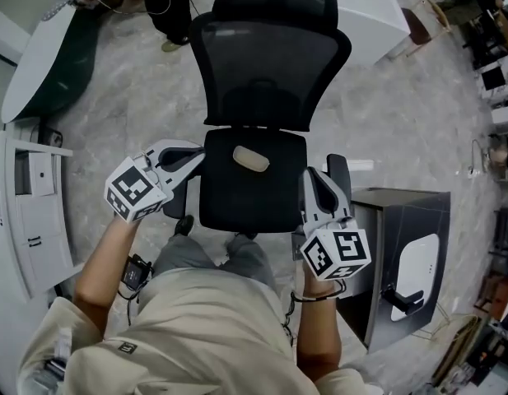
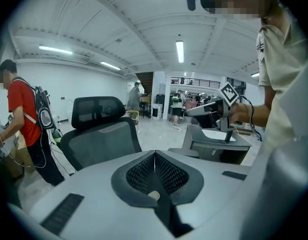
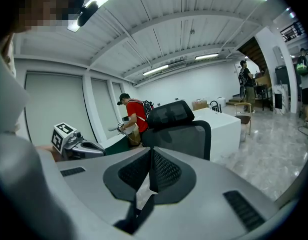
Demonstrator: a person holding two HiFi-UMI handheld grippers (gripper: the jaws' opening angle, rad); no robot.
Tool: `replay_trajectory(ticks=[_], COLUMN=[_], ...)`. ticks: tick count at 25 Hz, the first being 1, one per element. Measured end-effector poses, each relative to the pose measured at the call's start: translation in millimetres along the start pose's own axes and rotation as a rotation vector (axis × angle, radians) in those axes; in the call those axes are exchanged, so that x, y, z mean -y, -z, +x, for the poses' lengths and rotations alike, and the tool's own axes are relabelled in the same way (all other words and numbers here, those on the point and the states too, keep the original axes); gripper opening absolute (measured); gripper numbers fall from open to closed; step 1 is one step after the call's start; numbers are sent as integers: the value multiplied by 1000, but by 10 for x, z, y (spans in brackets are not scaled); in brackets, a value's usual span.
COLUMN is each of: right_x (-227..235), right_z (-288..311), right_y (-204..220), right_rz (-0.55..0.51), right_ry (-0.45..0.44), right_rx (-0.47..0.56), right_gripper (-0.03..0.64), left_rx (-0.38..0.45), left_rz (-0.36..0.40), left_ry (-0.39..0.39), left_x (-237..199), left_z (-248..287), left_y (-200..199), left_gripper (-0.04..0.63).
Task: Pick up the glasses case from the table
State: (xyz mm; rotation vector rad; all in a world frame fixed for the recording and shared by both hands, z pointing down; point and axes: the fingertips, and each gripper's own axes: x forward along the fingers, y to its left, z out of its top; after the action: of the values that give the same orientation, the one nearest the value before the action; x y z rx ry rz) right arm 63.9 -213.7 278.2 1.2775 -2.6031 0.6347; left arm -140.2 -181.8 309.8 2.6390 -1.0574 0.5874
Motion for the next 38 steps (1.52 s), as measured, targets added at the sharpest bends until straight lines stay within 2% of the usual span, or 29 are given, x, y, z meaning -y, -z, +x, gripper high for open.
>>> replay_trajectory(ticks=[15, 30, 38], right_x=[519, 781, 935], right_z=[-274, -352, -547], right_y=[611, 1005, 1306], right_rz=[111, 153, 181], right_ry=[112, 178, 224], right_rx=[-29, -78, -118], right_gripper=[28, 28, 28], left_rx=[-136, -225, -262], left_rz=[11, 49, 36], left_ry=[121, 219, 244], left_x=[78, -13, 21], left_z=[746, 1568, 1922], left_y=[478, 926, 1251], left_gripper=[15, 18, 67])
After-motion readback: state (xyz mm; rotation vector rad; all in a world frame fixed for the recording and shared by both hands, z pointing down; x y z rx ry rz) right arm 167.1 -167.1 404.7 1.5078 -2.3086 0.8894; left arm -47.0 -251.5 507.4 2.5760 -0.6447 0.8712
